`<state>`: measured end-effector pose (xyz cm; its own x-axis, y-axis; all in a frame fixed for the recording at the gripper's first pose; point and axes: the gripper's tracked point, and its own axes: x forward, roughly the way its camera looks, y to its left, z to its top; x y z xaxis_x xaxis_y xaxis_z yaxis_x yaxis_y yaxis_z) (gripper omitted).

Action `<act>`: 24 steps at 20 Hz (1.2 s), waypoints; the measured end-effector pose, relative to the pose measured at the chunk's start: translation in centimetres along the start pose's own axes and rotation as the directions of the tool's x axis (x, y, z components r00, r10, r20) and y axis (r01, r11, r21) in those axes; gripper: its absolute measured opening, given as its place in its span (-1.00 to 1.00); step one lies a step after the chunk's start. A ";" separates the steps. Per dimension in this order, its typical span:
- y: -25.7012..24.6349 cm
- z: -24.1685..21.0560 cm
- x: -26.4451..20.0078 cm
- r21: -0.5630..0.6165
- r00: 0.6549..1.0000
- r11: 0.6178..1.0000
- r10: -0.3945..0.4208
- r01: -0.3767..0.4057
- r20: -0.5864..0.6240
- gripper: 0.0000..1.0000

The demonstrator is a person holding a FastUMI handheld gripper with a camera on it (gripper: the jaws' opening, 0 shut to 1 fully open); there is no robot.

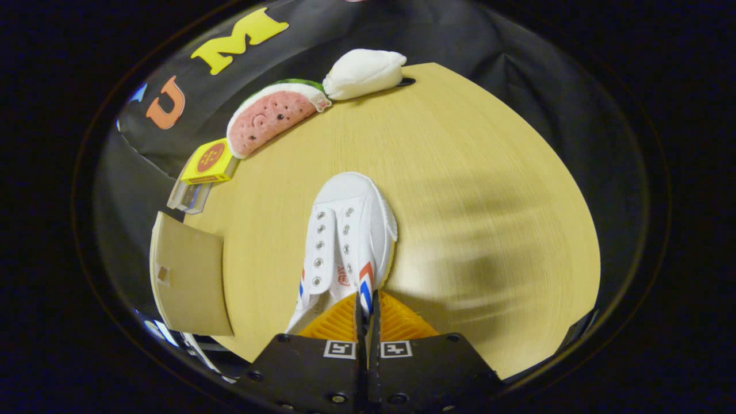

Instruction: Open the storage box then place both shoes into the box .Put the left shoe in first, then the right shoe, with the right side of both shoes facing outward in a uniform manner.

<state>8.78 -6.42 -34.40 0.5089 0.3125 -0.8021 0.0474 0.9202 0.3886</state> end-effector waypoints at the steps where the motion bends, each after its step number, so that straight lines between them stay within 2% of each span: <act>1: 0.3 -0.1 -0.4 -0.002 1.000 1.000 0.006 -0.006 0.006 -0.98; 5: 2.6 -0.2 -2.5 -0.002 0.999 1.000 0.027 -0.027 0.047 -0.99; 9: 7.2 -0.3 -5.1 -0.006 0.995 0.998 0.069 -0.068 0.075 -0.99; 18: 23.6 -2.3 -10.7 -0.026 0.977 0.988 0.154 -0.152 0.150 -0.99; 24: 33.4 -4.6 -10.7 -0.080 0.970 0.987 0.152 -0.139 0.188 -0.99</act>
<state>0.91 22.03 -14.94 0.6625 0.3987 -0.6342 -0.0925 0.8837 0.4589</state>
